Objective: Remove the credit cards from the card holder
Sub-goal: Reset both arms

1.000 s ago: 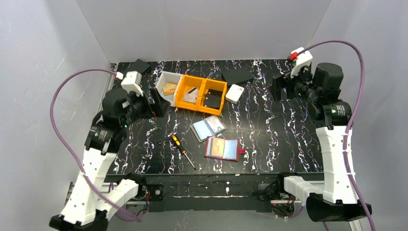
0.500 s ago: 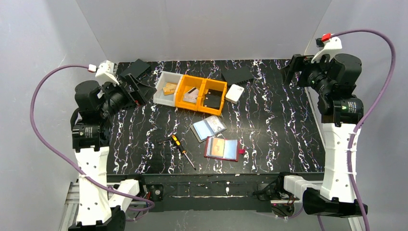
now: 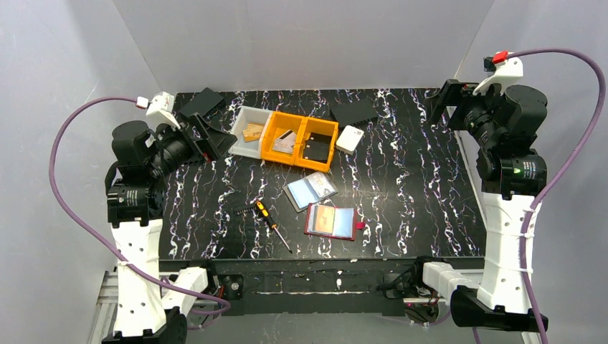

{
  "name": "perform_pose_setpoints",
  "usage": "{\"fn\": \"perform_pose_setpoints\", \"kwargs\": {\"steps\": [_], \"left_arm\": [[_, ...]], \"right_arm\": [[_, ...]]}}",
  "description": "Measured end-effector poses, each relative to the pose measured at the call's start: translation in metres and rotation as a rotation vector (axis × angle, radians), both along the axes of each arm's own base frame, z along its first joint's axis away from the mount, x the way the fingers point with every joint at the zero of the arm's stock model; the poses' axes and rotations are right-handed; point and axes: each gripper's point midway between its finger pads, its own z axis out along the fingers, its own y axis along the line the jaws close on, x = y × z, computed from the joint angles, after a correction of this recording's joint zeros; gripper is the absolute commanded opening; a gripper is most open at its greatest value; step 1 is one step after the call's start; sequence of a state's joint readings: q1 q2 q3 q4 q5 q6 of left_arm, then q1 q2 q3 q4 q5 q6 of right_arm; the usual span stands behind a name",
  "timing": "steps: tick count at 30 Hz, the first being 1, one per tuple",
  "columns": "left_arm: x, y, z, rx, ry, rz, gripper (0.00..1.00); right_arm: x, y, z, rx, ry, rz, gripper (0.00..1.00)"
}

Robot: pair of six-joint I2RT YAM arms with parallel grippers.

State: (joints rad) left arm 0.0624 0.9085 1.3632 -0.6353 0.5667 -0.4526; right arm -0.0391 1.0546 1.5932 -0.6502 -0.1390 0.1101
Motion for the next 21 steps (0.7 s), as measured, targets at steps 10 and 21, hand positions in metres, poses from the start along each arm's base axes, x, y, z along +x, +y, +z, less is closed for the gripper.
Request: {"fn": "perform_pose_setpoints", "kwargs": {"steps": [10, 21], "left_arm": [[-0.005, -0.004, -0.002, -0.006, 0.002, -0.024, 0.98], [-0.015, -0.007, -0.007, -0.019, -0.003, -0.036, 0.98]], "right_arm": [[0.000, -0.004, 0.000, 0.005, -0.001, -0.020, 0.98], [-0.003, -0.008, -0.002, 0.009, 0.000, -0.036, 0.98]]}}
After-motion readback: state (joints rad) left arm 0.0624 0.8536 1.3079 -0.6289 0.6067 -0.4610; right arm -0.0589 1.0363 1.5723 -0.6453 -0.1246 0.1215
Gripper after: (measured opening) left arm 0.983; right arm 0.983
